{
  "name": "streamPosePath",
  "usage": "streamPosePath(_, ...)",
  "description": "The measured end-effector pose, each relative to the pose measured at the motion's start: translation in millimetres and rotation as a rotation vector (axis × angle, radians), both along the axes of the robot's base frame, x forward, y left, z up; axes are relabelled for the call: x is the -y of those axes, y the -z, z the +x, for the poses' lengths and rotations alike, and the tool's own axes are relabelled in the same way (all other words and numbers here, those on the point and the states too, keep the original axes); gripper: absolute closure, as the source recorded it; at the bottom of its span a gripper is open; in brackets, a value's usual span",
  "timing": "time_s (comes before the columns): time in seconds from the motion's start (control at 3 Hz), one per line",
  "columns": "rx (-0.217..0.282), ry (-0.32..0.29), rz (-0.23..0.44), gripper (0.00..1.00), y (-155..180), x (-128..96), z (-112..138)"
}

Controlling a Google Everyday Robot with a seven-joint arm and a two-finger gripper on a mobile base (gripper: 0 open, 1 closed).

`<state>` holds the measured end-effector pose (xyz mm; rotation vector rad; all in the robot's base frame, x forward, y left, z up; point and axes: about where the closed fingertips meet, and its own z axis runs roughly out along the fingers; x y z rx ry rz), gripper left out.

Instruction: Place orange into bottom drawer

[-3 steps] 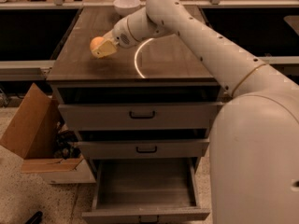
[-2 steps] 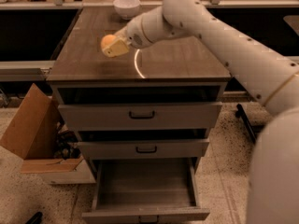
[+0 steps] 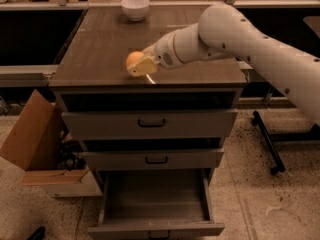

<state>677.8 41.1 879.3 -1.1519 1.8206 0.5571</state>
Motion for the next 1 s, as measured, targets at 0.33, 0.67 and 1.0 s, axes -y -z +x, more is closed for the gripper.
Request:
streamPosePath(0.33,0.000,-0.001,0.000,1.00,-0.2,-0.8,0.0)
streamPosePath(0.67,0.007,-0.036,-0.031,1.00,-2.3,7.3,-22.0)
streamPosePath(1.0,0.024,-0.042,-0.017,1.00,5.3,18.2,-51.2)
